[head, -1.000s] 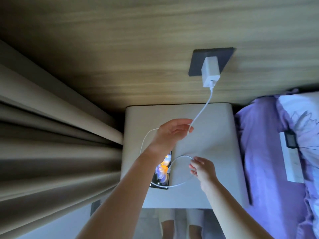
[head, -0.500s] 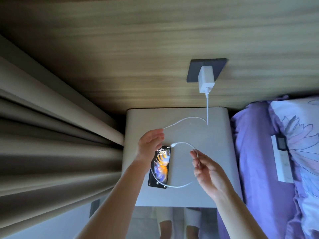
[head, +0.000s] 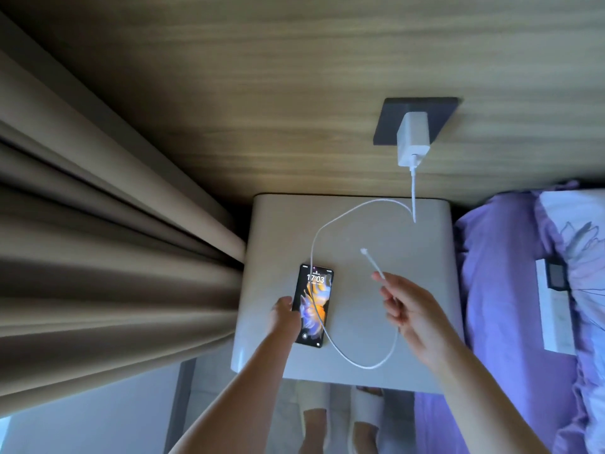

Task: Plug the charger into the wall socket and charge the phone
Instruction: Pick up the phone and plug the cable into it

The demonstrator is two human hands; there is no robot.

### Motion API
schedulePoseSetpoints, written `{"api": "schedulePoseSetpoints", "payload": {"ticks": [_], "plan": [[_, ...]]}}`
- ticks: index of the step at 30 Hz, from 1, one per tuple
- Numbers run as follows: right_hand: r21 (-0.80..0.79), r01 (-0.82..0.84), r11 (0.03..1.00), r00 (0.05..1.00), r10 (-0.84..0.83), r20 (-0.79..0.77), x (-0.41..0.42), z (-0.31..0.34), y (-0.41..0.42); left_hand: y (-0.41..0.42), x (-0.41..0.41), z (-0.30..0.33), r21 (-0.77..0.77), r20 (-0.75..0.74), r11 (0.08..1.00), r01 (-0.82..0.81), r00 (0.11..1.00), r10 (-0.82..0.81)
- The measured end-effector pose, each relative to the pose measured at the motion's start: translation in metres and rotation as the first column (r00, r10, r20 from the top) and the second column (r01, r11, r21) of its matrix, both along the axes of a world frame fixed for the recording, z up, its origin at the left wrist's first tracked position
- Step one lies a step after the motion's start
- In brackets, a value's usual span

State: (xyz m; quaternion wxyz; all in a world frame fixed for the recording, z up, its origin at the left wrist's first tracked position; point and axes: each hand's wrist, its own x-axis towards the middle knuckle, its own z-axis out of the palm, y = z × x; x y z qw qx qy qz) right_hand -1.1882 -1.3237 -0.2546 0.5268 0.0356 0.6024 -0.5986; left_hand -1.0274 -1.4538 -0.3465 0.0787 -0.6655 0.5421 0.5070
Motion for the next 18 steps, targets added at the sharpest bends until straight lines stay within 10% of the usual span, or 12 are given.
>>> {"api": "schedulePoseSetpoints", "payload": {"ticks": [18], "plan": [[0.290, -0.048, 0.956, 0.996, 0.024, 0.085, 0.046, -0.093, -0.035, -0.008, -0.013, 0.004, 0.257, -0.114, 0.948, -0.190, 0.968, 0.225]]}}
